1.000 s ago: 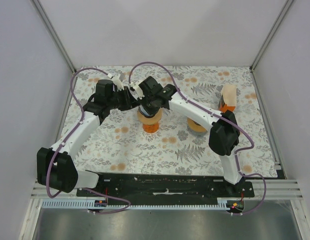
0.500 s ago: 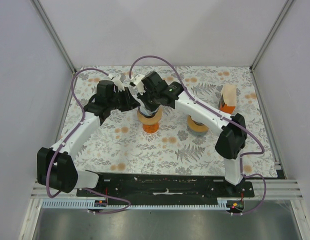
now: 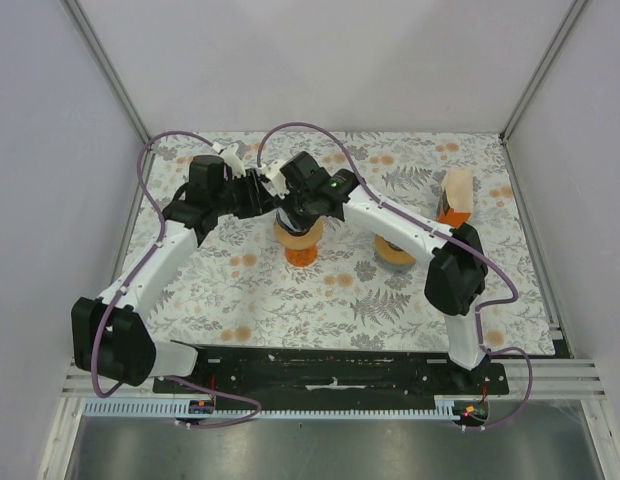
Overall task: Place the coffee filter in the dripper
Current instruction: Place the coffee filter in the coffee dripper.
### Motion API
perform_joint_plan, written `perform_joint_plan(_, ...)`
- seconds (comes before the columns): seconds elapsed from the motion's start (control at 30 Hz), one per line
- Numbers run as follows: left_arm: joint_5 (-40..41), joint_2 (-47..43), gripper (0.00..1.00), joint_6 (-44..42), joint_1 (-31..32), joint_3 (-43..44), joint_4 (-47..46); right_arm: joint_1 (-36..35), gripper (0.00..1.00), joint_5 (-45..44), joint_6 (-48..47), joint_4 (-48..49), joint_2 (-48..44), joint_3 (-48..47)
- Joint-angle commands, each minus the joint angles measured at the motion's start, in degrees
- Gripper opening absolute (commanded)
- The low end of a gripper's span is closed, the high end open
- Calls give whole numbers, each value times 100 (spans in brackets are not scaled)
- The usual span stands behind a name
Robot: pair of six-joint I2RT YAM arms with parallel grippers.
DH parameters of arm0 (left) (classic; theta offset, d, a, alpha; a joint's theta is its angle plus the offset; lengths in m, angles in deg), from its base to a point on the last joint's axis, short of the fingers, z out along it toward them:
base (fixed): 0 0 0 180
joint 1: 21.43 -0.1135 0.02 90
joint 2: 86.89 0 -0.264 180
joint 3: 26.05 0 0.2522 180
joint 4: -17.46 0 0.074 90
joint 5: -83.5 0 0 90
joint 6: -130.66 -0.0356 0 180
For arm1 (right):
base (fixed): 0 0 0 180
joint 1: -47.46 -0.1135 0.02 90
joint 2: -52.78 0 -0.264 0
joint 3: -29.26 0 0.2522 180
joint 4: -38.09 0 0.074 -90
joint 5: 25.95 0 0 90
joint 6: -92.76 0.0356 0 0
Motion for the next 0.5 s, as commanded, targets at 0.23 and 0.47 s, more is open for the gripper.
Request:
perform_joint_plan(0.23,-322,-228,49,100,-118,162,-37,-64,0,-373,241,-44,558,23)
perform_joint_plan(0.47,-603,-238,55,196,-144,163,-72,-64,0,-225,311,-132,760,32)
